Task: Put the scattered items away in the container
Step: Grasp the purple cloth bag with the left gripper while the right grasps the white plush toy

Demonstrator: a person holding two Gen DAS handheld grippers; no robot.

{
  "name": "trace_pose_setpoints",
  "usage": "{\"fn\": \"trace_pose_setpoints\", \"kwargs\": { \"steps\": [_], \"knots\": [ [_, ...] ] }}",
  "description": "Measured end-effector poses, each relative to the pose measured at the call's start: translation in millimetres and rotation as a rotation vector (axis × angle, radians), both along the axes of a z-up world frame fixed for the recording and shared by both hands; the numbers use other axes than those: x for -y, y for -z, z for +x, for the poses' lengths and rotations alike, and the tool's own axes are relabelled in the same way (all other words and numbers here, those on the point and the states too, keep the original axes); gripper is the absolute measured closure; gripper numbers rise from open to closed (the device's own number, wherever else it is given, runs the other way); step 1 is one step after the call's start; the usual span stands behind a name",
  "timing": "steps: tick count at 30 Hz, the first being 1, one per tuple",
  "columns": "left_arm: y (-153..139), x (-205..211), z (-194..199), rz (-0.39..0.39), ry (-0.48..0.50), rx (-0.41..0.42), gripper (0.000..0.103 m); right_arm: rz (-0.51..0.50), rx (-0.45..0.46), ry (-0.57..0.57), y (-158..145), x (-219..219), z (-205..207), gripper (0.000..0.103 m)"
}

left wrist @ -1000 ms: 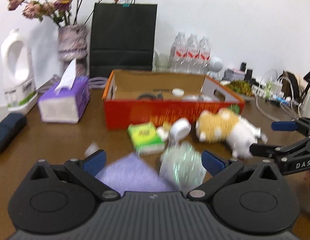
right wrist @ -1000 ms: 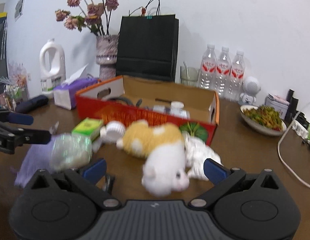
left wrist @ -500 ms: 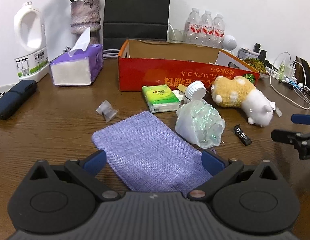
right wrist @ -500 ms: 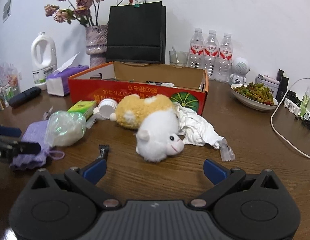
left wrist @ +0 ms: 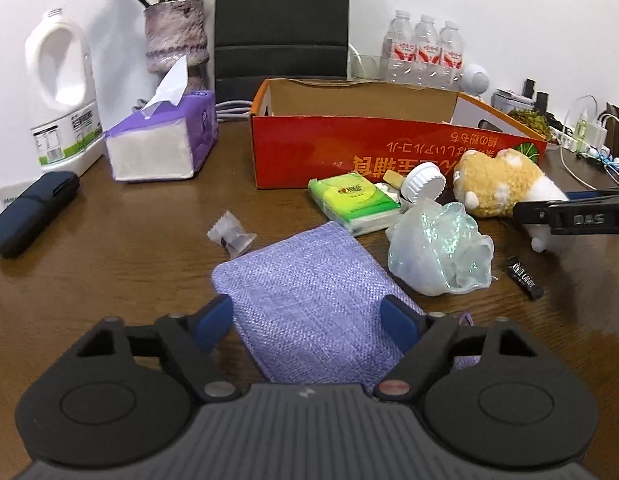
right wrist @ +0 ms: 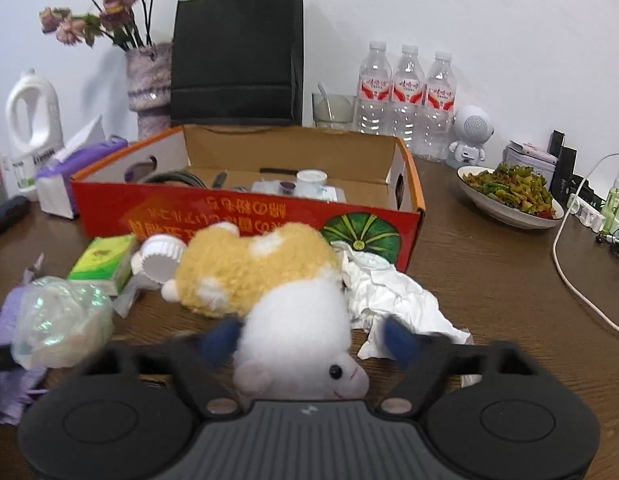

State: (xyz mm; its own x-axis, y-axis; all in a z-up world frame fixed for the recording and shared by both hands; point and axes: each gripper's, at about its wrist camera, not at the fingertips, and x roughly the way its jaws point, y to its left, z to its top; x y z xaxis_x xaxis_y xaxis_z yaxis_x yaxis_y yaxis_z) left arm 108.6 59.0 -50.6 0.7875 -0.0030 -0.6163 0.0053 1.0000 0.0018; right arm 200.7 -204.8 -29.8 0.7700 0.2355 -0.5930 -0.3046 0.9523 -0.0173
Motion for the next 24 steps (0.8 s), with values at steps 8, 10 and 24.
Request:
{"fn": "trace_pose_setpoints", "kwargs": {
  "steps": [8,10,24],
  "knots": [
    [-2,-3,1,0.003,0.034,0.034,0.092,0.045,0.017,-0.026,-2,10,-19,0.055],
    [-2,-5,0,-0.018,0.03,0.039,0.092,0.055,0.029,-0.027,-5,14,-25,0.055],
    [-46,-8,-20,-0.054,0.042,0.192,0.095,0.113,0.124,-0.061,-29,24,-50,0.059]
  ]
}}
